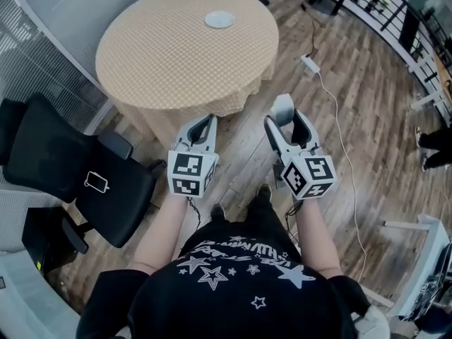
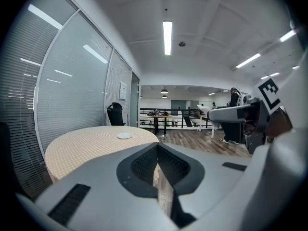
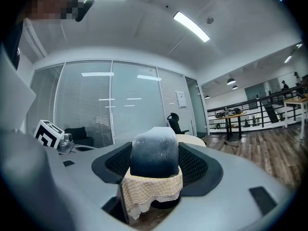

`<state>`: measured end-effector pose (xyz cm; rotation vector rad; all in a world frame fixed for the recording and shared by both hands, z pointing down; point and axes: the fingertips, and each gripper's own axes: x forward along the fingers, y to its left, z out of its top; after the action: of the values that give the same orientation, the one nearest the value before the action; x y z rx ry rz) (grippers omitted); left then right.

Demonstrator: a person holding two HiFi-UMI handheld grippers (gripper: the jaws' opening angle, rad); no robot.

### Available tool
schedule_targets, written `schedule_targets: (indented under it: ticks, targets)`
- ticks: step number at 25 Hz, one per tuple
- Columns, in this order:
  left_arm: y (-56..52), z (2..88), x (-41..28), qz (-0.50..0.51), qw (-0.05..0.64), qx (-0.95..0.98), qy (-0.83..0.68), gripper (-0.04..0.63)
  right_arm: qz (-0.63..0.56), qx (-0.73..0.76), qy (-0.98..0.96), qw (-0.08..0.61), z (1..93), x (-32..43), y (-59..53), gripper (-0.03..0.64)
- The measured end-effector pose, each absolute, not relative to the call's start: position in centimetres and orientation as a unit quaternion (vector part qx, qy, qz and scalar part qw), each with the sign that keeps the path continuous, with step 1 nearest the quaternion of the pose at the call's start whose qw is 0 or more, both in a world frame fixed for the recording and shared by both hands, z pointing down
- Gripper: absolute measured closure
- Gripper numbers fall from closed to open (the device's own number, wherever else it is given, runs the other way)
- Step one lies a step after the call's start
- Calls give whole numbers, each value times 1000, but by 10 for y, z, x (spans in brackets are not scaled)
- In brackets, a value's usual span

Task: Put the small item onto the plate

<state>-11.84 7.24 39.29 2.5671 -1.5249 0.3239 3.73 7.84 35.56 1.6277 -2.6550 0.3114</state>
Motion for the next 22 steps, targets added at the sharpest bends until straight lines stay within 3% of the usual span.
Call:
schedule_targets:
  ticks: [22]
  targets:
    - [-30, 395, -32, 127, 73, 785, -601, 595, 126, 407, -905, -7, 375, 122, -70, 316]
